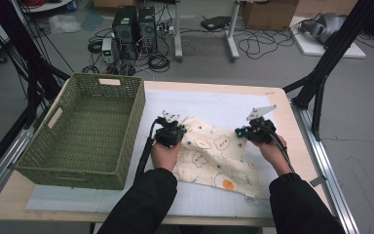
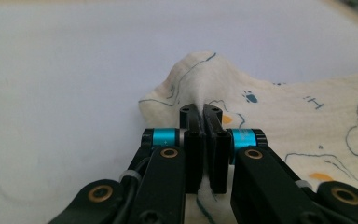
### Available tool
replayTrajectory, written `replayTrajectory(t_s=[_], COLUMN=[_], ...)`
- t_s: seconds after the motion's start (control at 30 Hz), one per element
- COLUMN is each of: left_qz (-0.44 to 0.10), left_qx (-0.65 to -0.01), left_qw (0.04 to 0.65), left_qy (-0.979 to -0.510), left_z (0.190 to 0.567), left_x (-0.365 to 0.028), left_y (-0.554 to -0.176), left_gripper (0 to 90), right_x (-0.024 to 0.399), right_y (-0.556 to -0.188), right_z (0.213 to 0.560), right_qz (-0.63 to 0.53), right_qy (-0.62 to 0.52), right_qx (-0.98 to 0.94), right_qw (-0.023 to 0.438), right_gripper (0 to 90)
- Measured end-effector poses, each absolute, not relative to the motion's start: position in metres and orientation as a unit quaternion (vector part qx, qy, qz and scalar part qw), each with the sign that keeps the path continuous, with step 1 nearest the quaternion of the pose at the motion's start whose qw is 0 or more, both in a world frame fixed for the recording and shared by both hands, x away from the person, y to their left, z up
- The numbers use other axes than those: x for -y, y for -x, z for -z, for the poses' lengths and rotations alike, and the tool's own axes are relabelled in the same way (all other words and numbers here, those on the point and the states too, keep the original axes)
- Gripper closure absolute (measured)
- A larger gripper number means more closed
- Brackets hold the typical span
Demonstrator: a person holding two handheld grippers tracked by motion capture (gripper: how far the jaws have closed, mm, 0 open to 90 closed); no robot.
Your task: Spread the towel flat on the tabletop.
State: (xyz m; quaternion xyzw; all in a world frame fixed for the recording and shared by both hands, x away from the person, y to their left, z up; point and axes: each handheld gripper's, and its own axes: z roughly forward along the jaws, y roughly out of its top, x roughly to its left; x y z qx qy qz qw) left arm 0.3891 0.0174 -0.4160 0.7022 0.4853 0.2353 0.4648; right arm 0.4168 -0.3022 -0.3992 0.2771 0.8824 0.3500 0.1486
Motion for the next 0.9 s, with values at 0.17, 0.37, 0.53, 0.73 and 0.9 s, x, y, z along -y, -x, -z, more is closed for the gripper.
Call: replayTrajectory(t_s=[0.17, 0.37, 0.53, 0.73, 0.9], left_qz=[-0.26, -0.239, -0.225, -0.228, -0.202], left_qx=[-0.492, -0.486, -0.467, -0.444, -0.428], left_qw=[0.469, 0.449, 0.45, 0.436, 0.425], left_qy=[-0.685, -0.71, -0.727, -0.749, -0.772], left_z=[0.407, 0.419, 0.423, 0.424, 0.429], left_x=[-0.019, -0.026, -0.033, -0.037, -0.041], left_y=[-0.395, -0.385, -0.364, -0.33, -0.308], left_gripper=[64.1, 63.3, 62.5, 61.2, 60.6], right_x=[0.31, 0.311, 0.324, 0.331, 0.331], right_y=[-0.437, -0.424, -0.395, -0.35, -0.318], right_z=[0.38, 0.401, 0.406, 0.411, 0.428], right_qz=[-0.391, -0.384, -0.406, -0.413, -0.396], right_qy=[-0.324, -0.307, -0.293, -0.258, -0.234], right_qx=[-0.835, -0.858, -0.856, -0.867, -0.884], right_qw=[0.212, 0.149, 0.129, 0.101, 0.083], right_gripper=[63.8, 58.2, 57.1, 54.5, 59.3])
